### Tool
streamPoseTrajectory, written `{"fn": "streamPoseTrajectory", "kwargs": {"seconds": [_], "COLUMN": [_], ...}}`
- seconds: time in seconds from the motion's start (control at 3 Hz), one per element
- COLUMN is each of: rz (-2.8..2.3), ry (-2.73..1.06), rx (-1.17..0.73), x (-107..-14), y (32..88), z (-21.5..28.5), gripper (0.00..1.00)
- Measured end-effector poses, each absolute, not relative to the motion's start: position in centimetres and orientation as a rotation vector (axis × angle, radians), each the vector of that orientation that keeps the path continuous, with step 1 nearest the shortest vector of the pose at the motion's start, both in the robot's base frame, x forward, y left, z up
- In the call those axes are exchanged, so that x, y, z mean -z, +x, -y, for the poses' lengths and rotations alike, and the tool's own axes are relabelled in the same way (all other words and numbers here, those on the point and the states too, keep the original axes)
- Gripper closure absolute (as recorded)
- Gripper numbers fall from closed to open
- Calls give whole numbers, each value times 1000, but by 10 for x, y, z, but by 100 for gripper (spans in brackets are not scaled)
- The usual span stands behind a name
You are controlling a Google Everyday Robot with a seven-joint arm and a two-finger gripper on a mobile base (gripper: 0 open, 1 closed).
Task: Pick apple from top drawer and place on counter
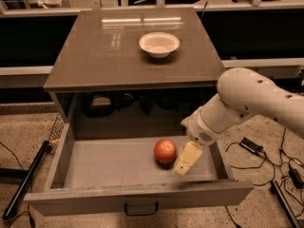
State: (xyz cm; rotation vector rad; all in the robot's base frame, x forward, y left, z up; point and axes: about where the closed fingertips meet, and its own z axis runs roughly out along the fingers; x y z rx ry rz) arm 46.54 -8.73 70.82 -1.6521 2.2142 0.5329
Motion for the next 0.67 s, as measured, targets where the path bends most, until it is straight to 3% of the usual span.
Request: {"fn": "streamPoseTrajectory", "kwargs": {"seconds": [0.67], "rz": [-2162], "ry": [-1684], "rx": [-569], "x": [-687], "y": [473], "z": [67], "gripper": [0]}}
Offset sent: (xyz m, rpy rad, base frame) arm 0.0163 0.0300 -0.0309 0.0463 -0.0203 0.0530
